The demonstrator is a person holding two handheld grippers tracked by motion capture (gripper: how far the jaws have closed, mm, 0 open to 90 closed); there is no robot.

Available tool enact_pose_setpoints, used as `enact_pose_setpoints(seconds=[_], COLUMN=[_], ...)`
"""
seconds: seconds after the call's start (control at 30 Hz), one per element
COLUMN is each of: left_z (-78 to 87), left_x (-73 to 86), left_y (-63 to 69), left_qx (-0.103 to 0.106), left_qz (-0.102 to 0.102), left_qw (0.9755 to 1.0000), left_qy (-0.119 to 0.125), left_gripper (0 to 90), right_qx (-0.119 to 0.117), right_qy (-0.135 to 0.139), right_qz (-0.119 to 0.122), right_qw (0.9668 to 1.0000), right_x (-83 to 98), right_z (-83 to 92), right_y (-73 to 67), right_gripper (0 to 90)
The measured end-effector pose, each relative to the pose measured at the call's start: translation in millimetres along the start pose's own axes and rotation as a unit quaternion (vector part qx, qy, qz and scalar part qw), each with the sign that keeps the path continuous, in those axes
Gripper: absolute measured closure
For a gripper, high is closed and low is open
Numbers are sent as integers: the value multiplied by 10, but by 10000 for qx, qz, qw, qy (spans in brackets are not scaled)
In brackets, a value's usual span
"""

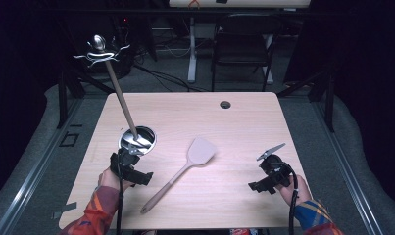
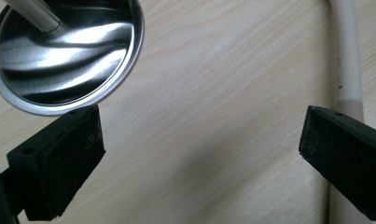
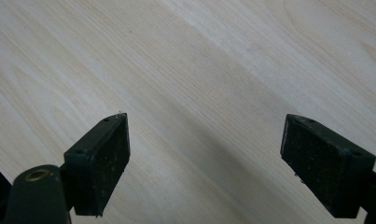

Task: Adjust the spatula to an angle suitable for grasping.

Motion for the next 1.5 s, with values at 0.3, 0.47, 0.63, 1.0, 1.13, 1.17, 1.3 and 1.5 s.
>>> enact_pose_setpoints(seconds=[0.3, 0.47, 0.63, 1.0, 1.13, 1.17, 1.3, 1.5], left_z=[-1, -31, -42, -76, -85, -86, -114, -157], left_x=[-67, -57, -51, -133, -121, -129, -159, -181], left_y=[176, 211, 210, 377, 460, 483, 585, 815], left_qx=[476, 733, 828, 820, 1016, 1050, 1120, 1264], left_qz=[7, 151, 234, 14, 2, -6, -137, -427], left_qw=[9988, 9972, 9963, 9966, 9948, 9944, 9935, 9908], left_qy=[65, 55, 35, -54, -107, -98, -143, -243], left_gripper=[0, 3, 3, 0, 4, 6, 28, 158], right_qx=[79, 14, 35, 24, -16, 18, -11, 12], right_qy=[-148, -184, -203, -291, -252, -282, -350, -362], right_qz=[-64, -57, -124, -85, -107, -80, -60, -59], right_qw=[9998, 9998, 9997, 9995, 9996, 9996, 9994, 9993], right_x=[38, 45, 51, 60, 41, 45, 60, 79], right_z=[-13, -17, -30, -53, -57, -58, -66, -53], right_y=[33, 8, 8, 20, -2, 4, -1, 17], right_gripper=[152, 152, 152, 152, 152, 152, 152, 152])
Point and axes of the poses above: each handheld gripper's, and its own axes: z roughly backward along the jaws, x roughly out of its underside, y roughly to its right, the point moved 10 cm from there along -z, roughly forward along the jaws, and after that the axes turned 1 degree about x, right-handed, at the moved point
